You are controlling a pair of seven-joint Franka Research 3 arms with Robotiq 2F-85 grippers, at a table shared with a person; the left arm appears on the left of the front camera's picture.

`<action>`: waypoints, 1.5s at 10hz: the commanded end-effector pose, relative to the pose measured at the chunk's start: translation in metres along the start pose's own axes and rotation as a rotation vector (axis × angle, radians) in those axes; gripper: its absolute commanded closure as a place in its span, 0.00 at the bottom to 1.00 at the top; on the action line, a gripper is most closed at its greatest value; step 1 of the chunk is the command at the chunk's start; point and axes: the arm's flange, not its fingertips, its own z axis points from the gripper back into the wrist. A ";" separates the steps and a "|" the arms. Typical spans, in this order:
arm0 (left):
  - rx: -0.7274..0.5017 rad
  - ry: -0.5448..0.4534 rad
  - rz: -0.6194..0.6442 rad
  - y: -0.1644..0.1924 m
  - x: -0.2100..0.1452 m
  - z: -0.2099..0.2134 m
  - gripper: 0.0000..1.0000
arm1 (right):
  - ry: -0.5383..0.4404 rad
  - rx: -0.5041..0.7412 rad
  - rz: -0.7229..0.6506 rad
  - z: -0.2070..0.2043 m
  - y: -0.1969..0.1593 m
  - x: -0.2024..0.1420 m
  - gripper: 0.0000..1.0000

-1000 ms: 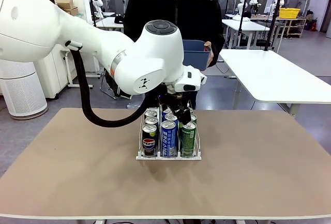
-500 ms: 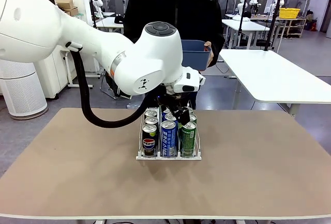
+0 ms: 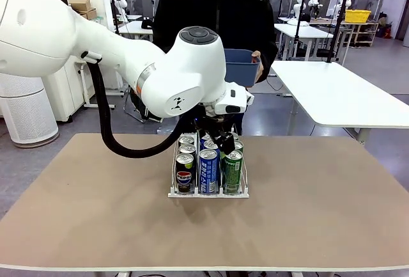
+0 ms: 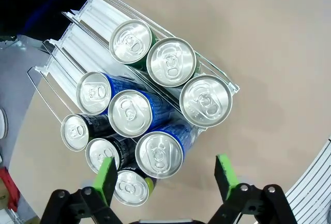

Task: Fill the beverage cans into the dispenser.
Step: Place the picked Ionic drink in the line of the Automatic Can Dispenser with the same cans.

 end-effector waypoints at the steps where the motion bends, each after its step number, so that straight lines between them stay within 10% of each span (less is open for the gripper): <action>1: 0.000 0.000 0.002 0.001 0.000 0.000 0.00 | 0.000 0.002 -0.003 0.000 0.000 0.000 0.00; 7: -0.085 -0.062 -0.005 0.013 -0.014 0.041 0.00 | 0.000 0.002 -0.003 0.000 0.000 0.000 0.00; 15: -0.114 -0.197 -0.206 0.149 -0.068 0.213 0.00 | 0.000 0.002 -0.003 0.000 0.000 0.000 0.00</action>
